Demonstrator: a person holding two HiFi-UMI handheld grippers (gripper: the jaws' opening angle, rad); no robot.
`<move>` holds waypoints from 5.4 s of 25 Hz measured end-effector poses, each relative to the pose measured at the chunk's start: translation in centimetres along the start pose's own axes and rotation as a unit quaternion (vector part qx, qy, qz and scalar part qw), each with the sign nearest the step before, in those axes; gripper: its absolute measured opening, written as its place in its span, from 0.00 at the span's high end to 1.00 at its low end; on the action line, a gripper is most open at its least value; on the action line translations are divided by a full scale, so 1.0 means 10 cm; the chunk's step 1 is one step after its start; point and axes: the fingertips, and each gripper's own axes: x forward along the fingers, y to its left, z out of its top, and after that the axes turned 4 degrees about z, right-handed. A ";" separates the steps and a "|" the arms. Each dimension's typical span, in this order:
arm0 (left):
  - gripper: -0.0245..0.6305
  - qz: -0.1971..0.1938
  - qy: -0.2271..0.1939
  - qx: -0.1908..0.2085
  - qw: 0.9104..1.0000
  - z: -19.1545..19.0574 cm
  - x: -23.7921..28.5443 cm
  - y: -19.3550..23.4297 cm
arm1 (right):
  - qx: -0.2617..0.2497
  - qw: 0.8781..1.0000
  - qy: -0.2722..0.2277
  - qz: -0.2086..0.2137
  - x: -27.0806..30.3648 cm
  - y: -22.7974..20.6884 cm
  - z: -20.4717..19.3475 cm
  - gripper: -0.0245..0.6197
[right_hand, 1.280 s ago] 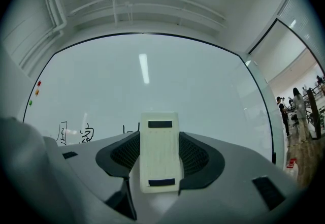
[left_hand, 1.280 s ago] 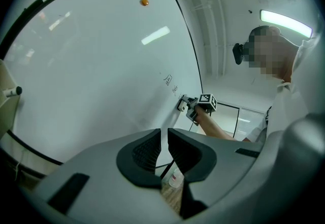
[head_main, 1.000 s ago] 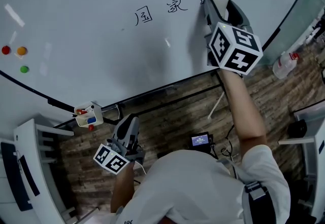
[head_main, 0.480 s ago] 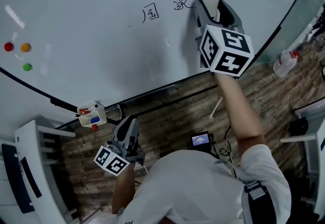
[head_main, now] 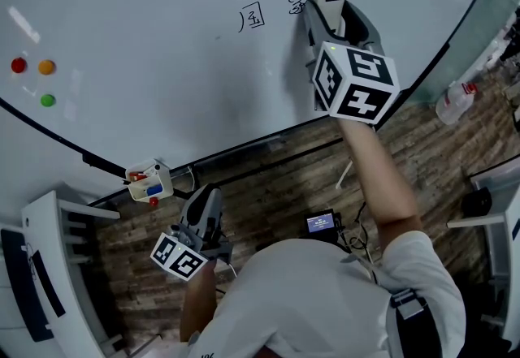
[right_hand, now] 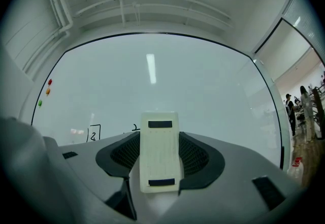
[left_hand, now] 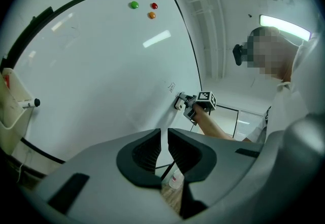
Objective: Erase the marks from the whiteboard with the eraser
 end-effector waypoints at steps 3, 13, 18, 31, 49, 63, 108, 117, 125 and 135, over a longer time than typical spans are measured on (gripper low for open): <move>0.91 -0.001 -0.001 -0.001 1.000 0.01 -0.02 0.02 | 0.000 1.000 0.000 0.000 0.00 0.04 0.00 0.57; 0.91 -0.001 -0.003 -0.003 1.000 0.02 -0.06 0.08 | 0.004 1.000 -0.001 0.000 0.00 0.18 -0.01 0.57; 0.91 -0.001 -0.002 -0.002 1.000 0.05 -0.10 0.10 | 0.002 1.000 -0.001 0.009 0.00 0.33 -0.02 0.57; 0.91 -0.009 0.001 0.004 1.000 0.16 -0.26 0.17 | 0.011 1.000 0.002 0.012 -0.01 0.62 -0.05 0.57; 0.91 -0.002 0.001 0.001 1.000 0.21 -0.46 0.32 | -0.006 1.000 -0.002 0.027 -0.01 1.11 -0.09 0.57; 0.91 0.004 -0.008 -0.007 1.000 0.20 -0.66 0.31 | -0.027 0.998 0.008 0.052 -0.03 1.49 -0.16 0.57; 0.91 0.055 -0.010 -0.020 0.998 0.04 -1.05 0.28 | -0.120 0.969 0.050 0.210 -0.22 2.83 -0.74 0.57; 0.91 0.051 -0.001 -0.013 0.999 0.02 -0.79 0.23 | -0.132 0.973 0.034 0.187 -0.18 2.58 -0.74 0.57; 0.91 0.032 0.018 -0.008 0.999 -0.11 -0.39 0.05 | -0.120 0.979 0.027 0.165 -0.18 2.00 -0.68 0.57; 0.91 0.009 0.042 -0.004 0.999 -0.31 0.09 -0.25 | -0.118 0.983 0.030 0.138 -0.19 1.18 -0.67 0.57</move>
